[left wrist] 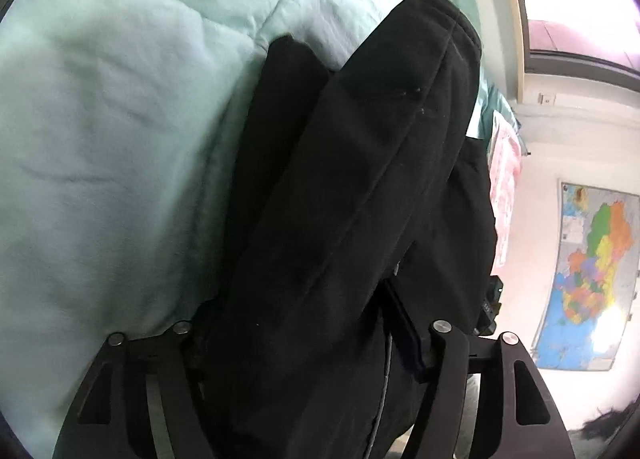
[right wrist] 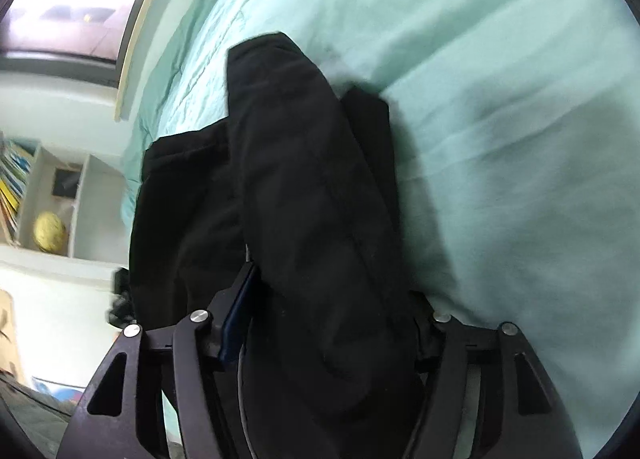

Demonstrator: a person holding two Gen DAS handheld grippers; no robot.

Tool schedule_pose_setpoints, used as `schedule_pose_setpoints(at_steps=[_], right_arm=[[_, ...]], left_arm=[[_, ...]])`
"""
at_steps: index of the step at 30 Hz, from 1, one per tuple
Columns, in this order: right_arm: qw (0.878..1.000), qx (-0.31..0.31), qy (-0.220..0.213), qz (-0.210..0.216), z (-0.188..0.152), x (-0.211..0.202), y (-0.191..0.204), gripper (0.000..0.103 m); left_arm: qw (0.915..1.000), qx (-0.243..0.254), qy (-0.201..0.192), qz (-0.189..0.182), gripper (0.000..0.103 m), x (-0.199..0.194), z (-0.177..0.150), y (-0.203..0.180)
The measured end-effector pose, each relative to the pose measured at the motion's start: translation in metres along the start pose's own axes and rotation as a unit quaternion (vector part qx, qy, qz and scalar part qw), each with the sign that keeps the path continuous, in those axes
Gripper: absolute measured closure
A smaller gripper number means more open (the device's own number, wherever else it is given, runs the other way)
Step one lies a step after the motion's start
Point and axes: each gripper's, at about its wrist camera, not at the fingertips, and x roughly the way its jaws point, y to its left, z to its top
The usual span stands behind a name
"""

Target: Fold large clothes

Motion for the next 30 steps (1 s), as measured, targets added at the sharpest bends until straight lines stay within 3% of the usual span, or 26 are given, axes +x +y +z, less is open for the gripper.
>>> schedule_pose_setpoints(at_steps=[2, 3, 4, 7, 13, 21, 25, 30], right_arm=[[1.000, 0.001, -0.003, 0.005, -0.001, 0.001, 0.001, 0.036], [0.999, 0.002, -0.013, 0.029, -0.005, -0.003, 0.004, 0.037], [0.999, -0.001, -0.018, 0.043, -0.007, -0.007, 0.005, 0.046], [0.997, -0.034, -0.042, 0.059, -0.024, -0.027, 0.029, 0.055], [0.991, -0.083, -0.073, 0.075, -0.063, -0.058, 0.090, 0.056], [0.983, -0.116, -0.107, 0.097, -0.137, -0.123, 0.146, 0.056], [0.984, -0.132, -0.101, 0.067, -0.177, -0.153, 0.158, 0.056], [0.988, -0.129, -0.080, 0.035, -0.216, -0.165, 0.153, 0.056]], left_arm=[[0.9997, 0.019, -0.009, 0.012, 0.035, 0.000, -0.006, -0.012], [0.9992, 0.034, -0.014, 0.018, 0.046, -0.003, -0.012, -0.021], [0.9985, 0.046, -0.019, 0.023, 0.061, -0.008, -0.017, -0.028], [0.9968, 0.059, -0.053, -0.011, 0.075, -0.036, -0.038, -0.053], [0.9862, 0.100, -0.106, -0.079, 0.077, -0.077, -0.106, -0.114], [0.9694, 0.142, -0.151, -0.131, 0.077, -0.131, -0.196, -0.155], [0.9683, 0.157, -0.145, -0.130, 0.077, -0.154, -0.231, -0.145], [0.9738, 0.145, -0.127, -0.121, 0.077, -0.144, -0.259, -0.127]])
